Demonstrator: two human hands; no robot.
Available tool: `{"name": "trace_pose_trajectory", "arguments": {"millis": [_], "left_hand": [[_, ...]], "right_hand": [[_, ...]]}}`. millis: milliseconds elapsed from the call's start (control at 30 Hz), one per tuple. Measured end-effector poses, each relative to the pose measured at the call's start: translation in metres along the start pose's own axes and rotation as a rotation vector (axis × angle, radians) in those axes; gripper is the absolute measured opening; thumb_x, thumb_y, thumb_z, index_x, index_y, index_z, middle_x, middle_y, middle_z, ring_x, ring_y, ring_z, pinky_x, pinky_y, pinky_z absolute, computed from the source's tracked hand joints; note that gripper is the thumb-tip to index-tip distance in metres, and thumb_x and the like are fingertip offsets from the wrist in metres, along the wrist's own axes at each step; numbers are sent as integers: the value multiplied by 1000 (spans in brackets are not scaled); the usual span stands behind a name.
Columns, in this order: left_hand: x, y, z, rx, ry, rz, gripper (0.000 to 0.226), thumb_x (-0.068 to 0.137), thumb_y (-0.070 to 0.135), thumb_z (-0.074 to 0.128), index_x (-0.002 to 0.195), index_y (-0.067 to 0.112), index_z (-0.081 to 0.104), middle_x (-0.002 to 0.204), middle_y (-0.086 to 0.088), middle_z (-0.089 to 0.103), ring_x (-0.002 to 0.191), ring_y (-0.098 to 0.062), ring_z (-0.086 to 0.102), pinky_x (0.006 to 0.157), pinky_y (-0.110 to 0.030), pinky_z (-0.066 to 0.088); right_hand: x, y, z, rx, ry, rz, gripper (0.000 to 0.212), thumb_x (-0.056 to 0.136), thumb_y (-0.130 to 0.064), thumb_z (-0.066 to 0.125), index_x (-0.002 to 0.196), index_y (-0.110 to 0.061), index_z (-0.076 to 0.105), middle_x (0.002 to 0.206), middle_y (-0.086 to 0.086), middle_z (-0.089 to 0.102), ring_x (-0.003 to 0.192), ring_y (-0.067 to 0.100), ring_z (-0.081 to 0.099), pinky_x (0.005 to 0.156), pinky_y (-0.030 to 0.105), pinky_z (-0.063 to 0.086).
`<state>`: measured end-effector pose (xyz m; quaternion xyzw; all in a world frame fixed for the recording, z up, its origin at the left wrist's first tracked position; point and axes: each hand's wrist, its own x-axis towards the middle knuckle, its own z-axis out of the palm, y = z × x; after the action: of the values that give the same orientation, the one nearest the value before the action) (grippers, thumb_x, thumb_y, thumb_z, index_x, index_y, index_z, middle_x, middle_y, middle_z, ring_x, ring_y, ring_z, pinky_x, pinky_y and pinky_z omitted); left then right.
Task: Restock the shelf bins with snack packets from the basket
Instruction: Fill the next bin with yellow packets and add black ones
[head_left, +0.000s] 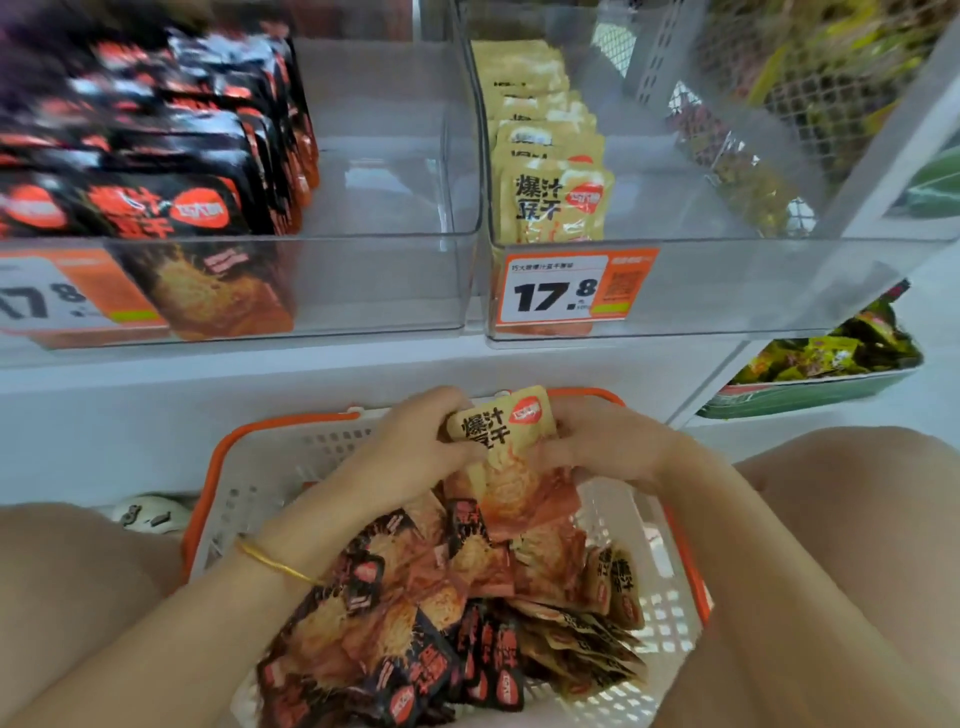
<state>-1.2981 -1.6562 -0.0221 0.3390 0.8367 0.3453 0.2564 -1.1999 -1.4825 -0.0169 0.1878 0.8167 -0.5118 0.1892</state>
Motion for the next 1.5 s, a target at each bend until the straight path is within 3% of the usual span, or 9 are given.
{"name": "trace_pose_trajectory", "arguments": {"millis": [67, 300, 533, 733, 900, 1033, 1200, 1367, 1500], "left_hand": [[-3, 17, -17, -52, 18, 56, 17, 80, 17, 73, 82, 23, 57, 81, -2, 60, 81, -24, 59, 78, -45, 50], [-1, 107, -81, -258, 313, 370, 22, 82, 7, 68, 94, 23, 59, 85, -15, 63, 71, -18, 58, 71, -34, 49], [34, 154, -104, -95, 584, 554, 22, 85, 11, 63, 104, 21, 56, 90, 14, 56, 76, 4, 53, 70, -10, 42], [56, 131, -94, 306, 641, 492, 29, 84, 21, 64, 112, 20, 61, 99, 1, 60, 99, -25, 54, 91, -38, 42], [52, 127, -81, 601, 740, 458, 7, 82, 24, 70, 87, 19, 72, 131, -2, 50, 126, -26, 29, 90, -33, 17], [56, 123, -79, 646, 682, 389, 9, 80, 23, 71, 87, 17, 71, 143, -5, 41, 137, -29, 21, 95, -39, 16], [55, 118, -79, 629, 717, 392, 6, 79, 15, 71, 82, 10, 69, 140, -10, 44, 137, -33, 25, 97, -46, 24], [50, 115, -73, 589, 761, 403, 17, 76, 15, 71, 92, 11, 65, 136, -11, 47, 133, -29, 28, 96, -43, 25], [19, 104, -61, 397, 884, 541, 16, 81, 17, 61, 97, 15, 63, 114, -1, 53, 113, -23, 40, 91, -30, 26]], "right_hand": [[-18, -16, -8, 78, 102, -137, 29, 86, -2, 62, 111, -15, 60, 100, 0, 68, 88, 9, 66, 69, 21, 52], [-62, -91, -58, 299, 426, -559, 36, 84, 8, 61, 102, -21, 49, 88, -3, 66, 74, 5, 64, 56, 22, 50], [-57, -142, -103, 193, 832, -819, 28, 81, -7, 58, 95, -27, 45, 97, 1, 66, 92, 13, 66, 69, 36, 55], [-30, -113, -105, 18, 707, -504, 11, 89, -1, 57, 91, -10, 50, 78, 7, 64, 65, 5, 60, 50, 11, 42], [-19, -102, -104, -338, 682, -301, 15, 85, -6, 63, 77, -14, 53, 76, 3, 54, 80, 25, 55, 69, 35, 46], [-21, -114, -110, -557, 603, -92, 26, 86, -20, 66, 68, -11, 48, 75, 4, 50, 79, 25, 55, 63, 33, 46], [-15, -124, -110, -565, 568, -104, 22, 85, -22, 69, 93, -2, 64, 87, 8, 54, 82, 20, 50, 56, 27, 35], [-11, -116, -107, -486, 610, -97, 21, 83, -23, 71, 89, -8, 57, 88, 5, 56, 83, 20, 53, 65, 27, 40], [-41, -102, -93, -431, 935, -216, 34, 80, -29, 74, 100, -13, 52, 95, 2, 60, 87, 21, 57, 75, 37, 49]]}}
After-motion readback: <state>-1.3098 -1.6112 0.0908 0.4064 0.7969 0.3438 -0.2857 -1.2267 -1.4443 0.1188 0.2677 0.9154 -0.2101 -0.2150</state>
